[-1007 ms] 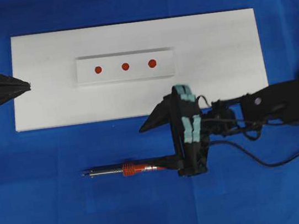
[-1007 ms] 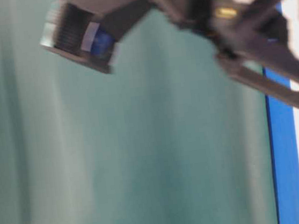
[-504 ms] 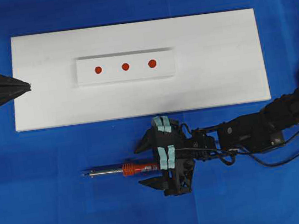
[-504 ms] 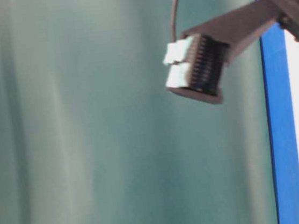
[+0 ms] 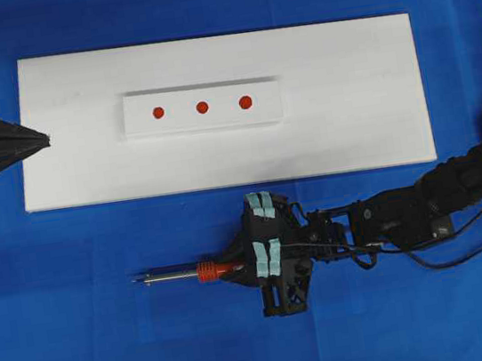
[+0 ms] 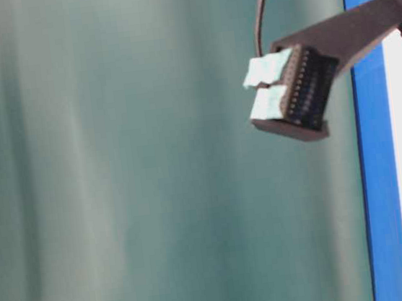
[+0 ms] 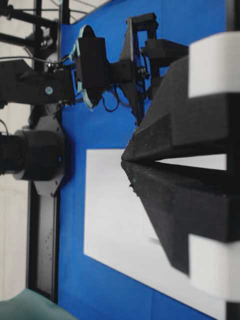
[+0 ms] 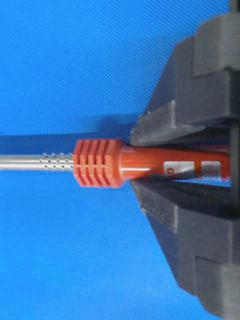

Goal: Touch the tip of the soldering iron to the mark.
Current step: 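Close the right gripper around the soldering iron's red handle, then lift the iron and carry it over the rightmost red dot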

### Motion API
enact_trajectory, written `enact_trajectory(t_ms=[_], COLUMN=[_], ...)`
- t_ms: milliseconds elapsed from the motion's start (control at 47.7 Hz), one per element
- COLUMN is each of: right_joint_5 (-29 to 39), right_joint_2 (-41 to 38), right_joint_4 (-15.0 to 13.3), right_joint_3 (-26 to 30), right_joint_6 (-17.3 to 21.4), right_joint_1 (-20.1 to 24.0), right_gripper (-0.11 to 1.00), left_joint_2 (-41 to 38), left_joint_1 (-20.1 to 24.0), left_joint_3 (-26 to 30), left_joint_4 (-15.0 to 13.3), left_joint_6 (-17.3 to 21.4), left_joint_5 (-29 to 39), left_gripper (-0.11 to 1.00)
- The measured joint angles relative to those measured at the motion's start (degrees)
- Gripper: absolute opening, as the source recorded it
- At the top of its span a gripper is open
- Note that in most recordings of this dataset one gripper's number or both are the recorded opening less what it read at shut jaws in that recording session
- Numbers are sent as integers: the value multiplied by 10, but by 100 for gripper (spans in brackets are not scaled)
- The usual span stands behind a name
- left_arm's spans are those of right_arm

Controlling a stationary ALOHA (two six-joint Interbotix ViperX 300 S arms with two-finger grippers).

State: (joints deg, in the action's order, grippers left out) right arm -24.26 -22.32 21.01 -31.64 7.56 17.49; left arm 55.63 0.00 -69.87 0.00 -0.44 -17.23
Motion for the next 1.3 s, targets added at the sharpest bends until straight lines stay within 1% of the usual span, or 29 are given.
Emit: enact_trajectory(t_ms=[315, 399, 483, 629, 923, 1007, 1112, 1238, 1301], right_joint_5=[1, 3, 17, 59, 182, 193, 197, 214, 234], right_joint_2=[3, 18, 52, 111, 219, 232, 233, 236, 241], right_joint_4=[1, 1, 1, 0, 0, -1, -11, -38, -54], right_joint_3=[0, -2, -8, -18, -18, -18, -19, -16, -12], right_joint_6=[0, -1, -5, -15, -36, -38, -40, -52, -59], right_joint_1=[-1, -2, -6, -20, -39, -41, -46, -60, -76], right_gripper=[6, 6, 6, 6, 6, 6, 6, 6, 6], left_joint_2=[-1, 0, 0, 0, 0, 0, 0, 0, 0], left_joint_1=[1, 1, 1, 1, 1, 1, 0, 0, 1], left_joint_3=[-1, -1, -1, -1, -2, -2, -2, -4, -4], left_joint_4=[0, 0, 0, 0, 0, 0, 0, 0, 0], left_joint_6=[0, -1, 0, 0, 0, 0, 0, 0, 0], left_joint_5=[0, 0, 0, 0, 0, 0, 0, 0, 0], left_gripper=[0, 0, 0, 0, 0, 0, 0, 0, 0])
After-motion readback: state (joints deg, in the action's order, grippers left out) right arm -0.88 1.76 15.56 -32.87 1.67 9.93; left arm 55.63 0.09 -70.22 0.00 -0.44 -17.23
